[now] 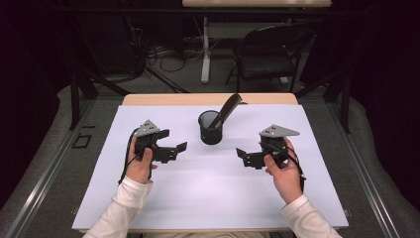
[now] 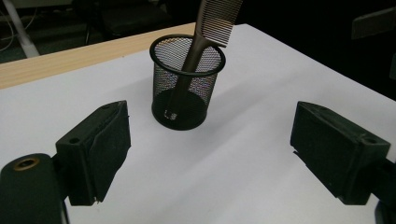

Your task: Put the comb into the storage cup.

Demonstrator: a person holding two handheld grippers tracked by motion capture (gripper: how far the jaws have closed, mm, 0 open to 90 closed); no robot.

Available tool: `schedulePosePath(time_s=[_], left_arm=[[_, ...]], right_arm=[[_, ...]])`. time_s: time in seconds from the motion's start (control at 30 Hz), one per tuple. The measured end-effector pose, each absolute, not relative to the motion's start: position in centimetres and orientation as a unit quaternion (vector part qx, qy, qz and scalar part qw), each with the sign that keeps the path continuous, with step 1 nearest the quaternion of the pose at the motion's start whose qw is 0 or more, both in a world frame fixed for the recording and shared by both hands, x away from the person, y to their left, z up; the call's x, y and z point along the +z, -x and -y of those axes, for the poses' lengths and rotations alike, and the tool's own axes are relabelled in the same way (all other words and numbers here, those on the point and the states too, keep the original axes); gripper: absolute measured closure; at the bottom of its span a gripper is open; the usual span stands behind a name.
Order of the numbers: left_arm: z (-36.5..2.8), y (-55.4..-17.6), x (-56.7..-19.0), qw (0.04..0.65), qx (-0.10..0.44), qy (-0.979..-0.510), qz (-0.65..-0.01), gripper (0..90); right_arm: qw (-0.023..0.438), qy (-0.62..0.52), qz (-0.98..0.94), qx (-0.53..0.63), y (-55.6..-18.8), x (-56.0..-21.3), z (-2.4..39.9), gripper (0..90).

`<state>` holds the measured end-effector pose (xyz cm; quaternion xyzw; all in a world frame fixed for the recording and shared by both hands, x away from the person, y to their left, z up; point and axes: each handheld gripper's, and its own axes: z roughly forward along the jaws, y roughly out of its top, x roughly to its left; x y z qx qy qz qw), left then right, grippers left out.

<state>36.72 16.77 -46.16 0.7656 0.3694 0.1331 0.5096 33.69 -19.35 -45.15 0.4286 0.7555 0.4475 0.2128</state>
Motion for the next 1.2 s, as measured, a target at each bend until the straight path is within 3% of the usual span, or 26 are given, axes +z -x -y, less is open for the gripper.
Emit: schedulePosePath(time_s=[1.2], left_arm=[[-17.1, -36.8, -46.2, 0.51, 0.137, -0.764, -0.372, 12.3]], right_arm=[[0.213, -0.447, -0.745, 0.448, -31.9, -50.9, 21.0, 3.4]])
